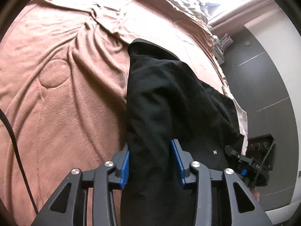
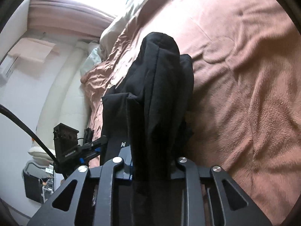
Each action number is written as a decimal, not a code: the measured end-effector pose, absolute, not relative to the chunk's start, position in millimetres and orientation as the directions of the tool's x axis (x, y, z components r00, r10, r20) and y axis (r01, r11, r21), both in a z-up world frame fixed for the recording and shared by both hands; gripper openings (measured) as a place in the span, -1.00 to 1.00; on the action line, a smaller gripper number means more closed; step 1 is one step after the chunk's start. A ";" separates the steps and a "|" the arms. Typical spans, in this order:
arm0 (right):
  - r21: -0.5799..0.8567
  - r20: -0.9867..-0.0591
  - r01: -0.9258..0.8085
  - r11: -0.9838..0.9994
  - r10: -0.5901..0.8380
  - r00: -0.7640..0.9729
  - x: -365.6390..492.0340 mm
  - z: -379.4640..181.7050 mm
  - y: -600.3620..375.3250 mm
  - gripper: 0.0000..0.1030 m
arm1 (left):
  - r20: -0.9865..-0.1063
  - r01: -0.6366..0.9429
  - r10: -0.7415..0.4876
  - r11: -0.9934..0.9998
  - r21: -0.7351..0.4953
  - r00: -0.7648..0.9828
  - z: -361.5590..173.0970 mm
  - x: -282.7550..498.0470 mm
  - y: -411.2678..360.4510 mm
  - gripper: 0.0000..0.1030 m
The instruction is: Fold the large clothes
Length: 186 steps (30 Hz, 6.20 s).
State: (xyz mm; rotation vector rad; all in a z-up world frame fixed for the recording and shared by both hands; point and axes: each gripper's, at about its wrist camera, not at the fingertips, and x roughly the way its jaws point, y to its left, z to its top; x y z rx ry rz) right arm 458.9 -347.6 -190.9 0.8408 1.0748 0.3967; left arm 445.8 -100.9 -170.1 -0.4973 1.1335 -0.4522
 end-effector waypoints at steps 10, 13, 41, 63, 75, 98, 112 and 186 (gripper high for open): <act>0.759 -0.568 -0.016 0.651 0.673 0.474 444.2 -153.5 -308.4 -0.66 | -0.672 0.105 -0.592 0.779 -0.618 0.445 -133.7 403.0 -67.4 -0.31; 0.750 -0.562 -0.054 0.659 0.679 0.472 440.4 -139.5 -289.5 -0.66 | -0.646 0.106 -0.595 0.769 -0.630 0.479 -123.7 389.5 -59.8 -0.31; 0.696 -0.428 -0.465 0.548 0.836 0.344 448.3 -77.4 -56.1 -0.66 | -0.407 0.064 -0.398 0.775 -0.629 0.822 -10.9 211.8 153.2 -0.32; 0.699 -0.390 -0.572 0.429 0.899 0.198 505.6 -114.5 102.5 -0.66 | -0.363 -0.034 -0.244 0.788 -0.614 0.899 -4.3 166.8 306.4 -0.32; 0.711 -0.374 -0.600 0.365 0.920 0.116 557.5 -111.9 218.5 -0.66 | -0.386 -0.080 -0.162 0.839 -0.538 0.908 28.4 185.4 403.9 -0.32; 0.824 -0.212 -0.546 0.151 0.976 -0.050 623.6 -143.9 446.1 -0.66 | -0.547 -0.327 0.168 0.922 -0.207 0.820 95.2 214.1 538.0 -0.32; 0.849 -0.307 -0.457 0.264 0.951 -0.023 691.5 -211.9 483.1 -0.66 | -0.642 -0.370 0.122 0.890 -0.266 0.756 10.6 322.7 587.9 -0.34; 0.372 -0.608 -0.467 0.802 0.590 0.531 428.8 -48.7 26.4 1.00 | -0.442 -0.256 0.104 0.919 -0.299 0.891 15.4 53.6 208.6 1.00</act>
